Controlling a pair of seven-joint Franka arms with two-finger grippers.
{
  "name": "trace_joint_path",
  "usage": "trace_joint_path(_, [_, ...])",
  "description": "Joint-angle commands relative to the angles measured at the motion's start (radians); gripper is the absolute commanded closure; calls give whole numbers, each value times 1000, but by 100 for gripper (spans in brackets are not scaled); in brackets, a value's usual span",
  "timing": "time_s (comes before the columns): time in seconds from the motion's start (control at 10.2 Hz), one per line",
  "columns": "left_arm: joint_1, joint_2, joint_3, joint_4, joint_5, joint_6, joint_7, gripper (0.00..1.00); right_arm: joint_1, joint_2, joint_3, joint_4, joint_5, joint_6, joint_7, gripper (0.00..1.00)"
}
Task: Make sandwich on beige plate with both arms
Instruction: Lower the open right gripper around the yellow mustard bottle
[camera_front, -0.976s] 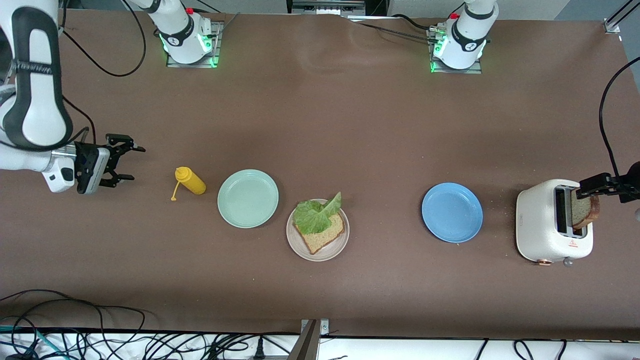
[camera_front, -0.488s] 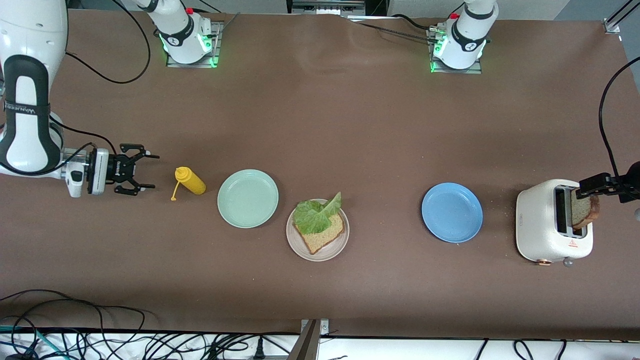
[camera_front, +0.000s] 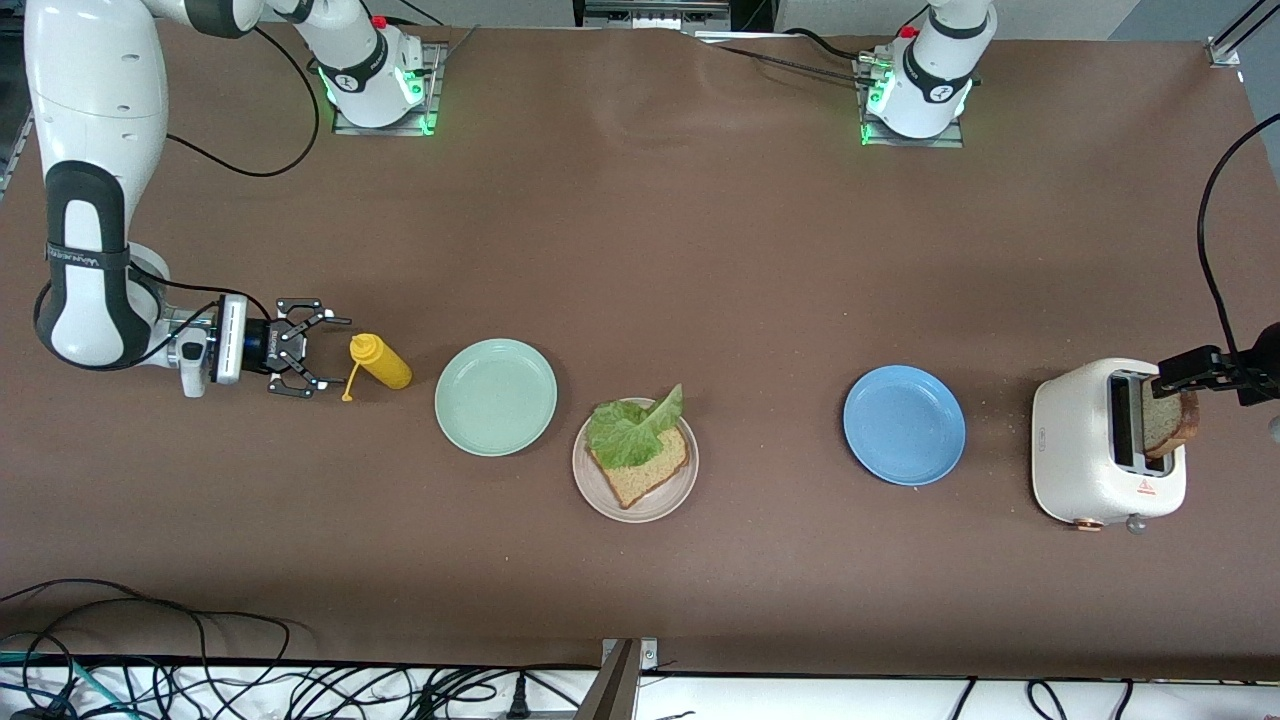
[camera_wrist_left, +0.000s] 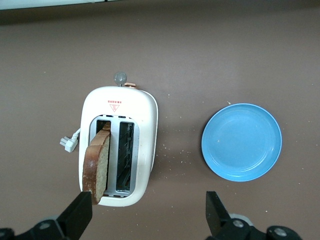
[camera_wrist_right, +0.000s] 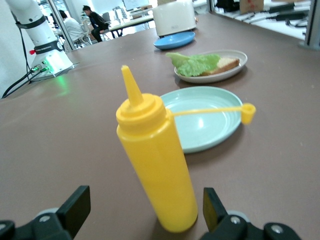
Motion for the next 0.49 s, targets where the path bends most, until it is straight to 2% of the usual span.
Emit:
trace_joint_path(0.0, [1, -11, 2, -9, -7, -2, 23, 0, -17, 30, 22, 16, 33, -64, -53, 0])
trace_joint_path(0.1, [-1, -9, 2, -9, -7, -2, 23, 0, -16, 59, 26, 20, 73, -86, -74, 0])
trace_joint_path(0.29, [-1, -8, 2, -9, -7, -2, 23, 0, -16, 71, 45, 42, 93, -91, -94, 0])
trace_joint_path(0.39, [-2, -8, 2, -9, -7, -2, 23, 0, -16, 76, 48, 57, 93, -91, -94, 12])
